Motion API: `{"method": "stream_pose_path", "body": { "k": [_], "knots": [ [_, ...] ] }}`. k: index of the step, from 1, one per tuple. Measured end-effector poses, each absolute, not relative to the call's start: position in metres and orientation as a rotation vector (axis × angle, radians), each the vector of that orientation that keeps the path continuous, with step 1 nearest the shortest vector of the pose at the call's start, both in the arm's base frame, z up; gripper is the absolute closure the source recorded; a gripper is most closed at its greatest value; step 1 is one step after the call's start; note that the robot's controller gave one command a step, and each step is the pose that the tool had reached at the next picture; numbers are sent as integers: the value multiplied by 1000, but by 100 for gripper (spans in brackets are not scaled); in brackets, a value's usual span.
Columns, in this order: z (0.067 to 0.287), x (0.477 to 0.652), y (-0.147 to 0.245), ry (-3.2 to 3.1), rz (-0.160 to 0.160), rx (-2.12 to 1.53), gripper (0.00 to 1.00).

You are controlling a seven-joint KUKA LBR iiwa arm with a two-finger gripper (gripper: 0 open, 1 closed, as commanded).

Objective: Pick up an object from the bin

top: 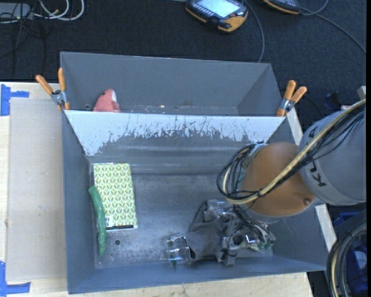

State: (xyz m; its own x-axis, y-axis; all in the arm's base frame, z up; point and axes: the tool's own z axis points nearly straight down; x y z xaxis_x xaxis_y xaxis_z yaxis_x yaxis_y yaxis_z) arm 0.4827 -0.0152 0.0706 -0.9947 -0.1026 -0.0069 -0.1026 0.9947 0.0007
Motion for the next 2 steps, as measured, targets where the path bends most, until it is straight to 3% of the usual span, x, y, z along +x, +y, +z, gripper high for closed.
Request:
{"method": "stream_pose_path", "body": {
  "k": [1, 2],
  "knots": [
    [63, 490, -14, 3134, 5, -119, 0],
    [71, 483, -15, 3132, 2, -158, 100]
  ]
}}
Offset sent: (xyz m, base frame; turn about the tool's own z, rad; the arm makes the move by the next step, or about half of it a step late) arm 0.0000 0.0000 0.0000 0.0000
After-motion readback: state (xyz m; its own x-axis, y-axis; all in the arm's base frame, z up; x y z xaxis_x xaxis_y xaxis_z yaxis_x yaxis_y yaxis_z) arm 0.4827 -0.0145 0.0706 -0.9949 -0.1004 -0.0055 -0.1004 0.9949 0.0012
